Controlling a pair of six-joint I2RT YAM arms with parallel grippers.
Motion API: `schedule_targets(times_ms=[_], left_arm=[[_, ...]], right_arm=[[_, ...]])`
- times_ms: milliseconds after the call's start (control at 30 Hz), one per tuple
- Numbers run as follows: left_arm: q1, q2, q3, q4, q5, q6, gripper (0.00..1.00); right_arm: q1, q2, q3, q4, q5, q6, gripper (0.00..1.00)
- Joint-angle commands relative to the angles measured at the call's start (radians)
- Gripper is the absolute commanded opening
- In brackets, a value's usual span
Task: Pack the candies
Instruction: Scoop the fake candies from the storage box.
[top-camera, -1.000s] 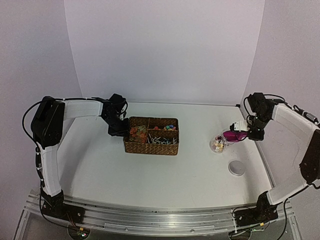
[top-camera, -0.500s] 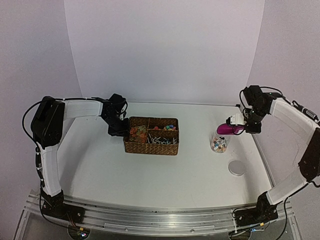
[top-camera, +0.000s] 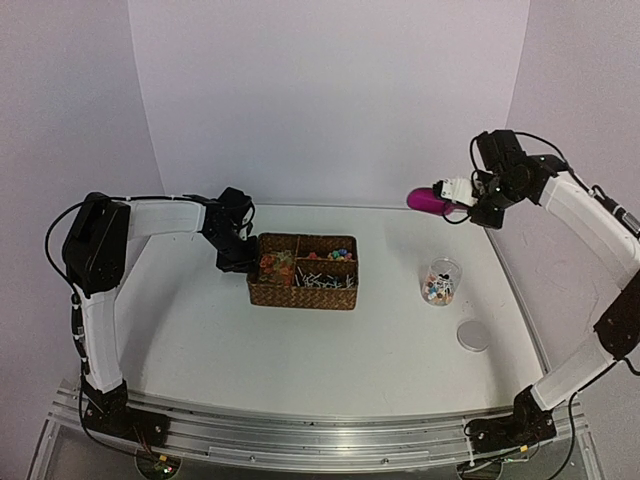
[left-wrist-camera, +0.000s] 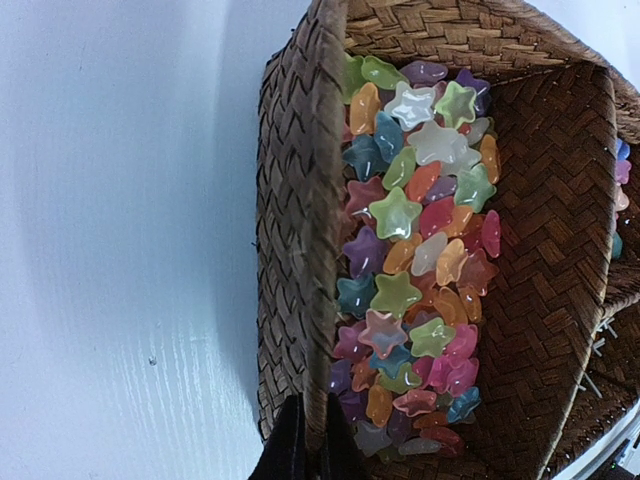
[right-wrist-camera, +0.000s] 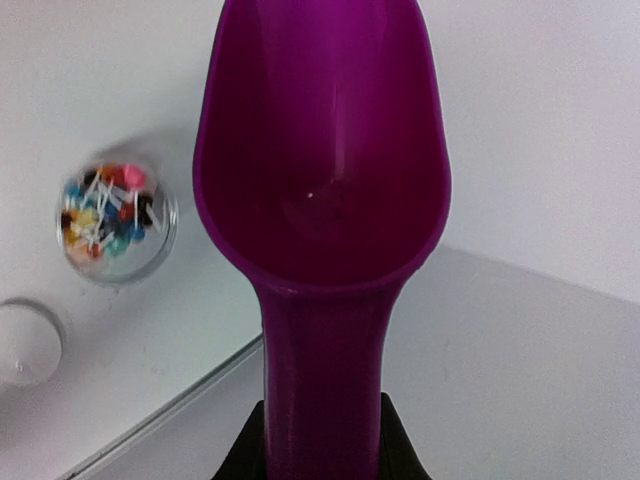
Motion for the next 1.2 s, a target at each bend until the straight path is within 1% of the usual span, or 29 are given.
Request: schedule_targets(times_ms=[0, 100, 167, 233, 333, 400, 567, 700, 833, 1000, 1100, 1167], left_arm=[[0.012, 0.041, -0.002, -0.027, 0.018, -0.049, 0.0], [0.011, 0.045, -0.007, -0.025, 0.017, -0.05, 0.0], [0.011, 0.047, -0.006, -0.023, 0.019, -0.047, 0.0], [0.009, 0.046, -0.004, -0.023, 0.017, -0.045, 0.0], [0.007, 0.035, -0.003, -0.023, 0.005, -0.04, 0.0], [0.004, 0.025, -0.002, -0.023, -0.004, -0.033, 0.0], [-0.003, 0.022, 0.017, -0.037, -0.015, -0.018, 0.0], [-0.013, 0.026, 0.033, -0.048, -0.02, -0.01, 0.0], [-0.014, 0.021, 0.047, -0.062, -0.025, -0.002, 0.0], [-0.016, 0.025, 0.063, -0.066, -0.02, 0.012, 0.0], [-0.017, 0.024, 0.059, -0.063, -0.02, 0.012, 0.0], [-0.016, 0.021, 0.052, -0.061, -0.02, 0.01, 0.0]], right_arm=[[0.185, 0.094, 0.122, 0.048, 0.019, 0.155, 0.0], [0.288, 0.22, 0.212, 0.061, 0.112, 0.214, 0.0], [0.325, 0.33, 0.301, 0.063, 0.168, 0.253, 0.0], [0.357, 0.415, 0.391, 0.064, 0.2, 0.252, 0.0], [0.398, 0.539, 0.447, 0.067, 0.285, 0.188, 0.0], [0.41, 0.584, 0.453, 0.081, 0.339, 0.148, 0.0], [0.43, 0.675, 0.462, 0.106, 0.456, 0.035, 0.0], [0.456, 0.733, 0.439, 0.14, 0.556, -0.128, 0.0], [0.476, 0.757, 0.402, 0.141, 0.513, -0.193, 0.0], [0.5, 0.785, 0.38, 0.144, 0.355, -0.254, 0.0], [0.504, 0.824, 0.428, 0.145, 0.248, -0.208, 0.0], [0.498, 0.845, 0.481, 0.145, 0.156, -0.125, 0.0]])
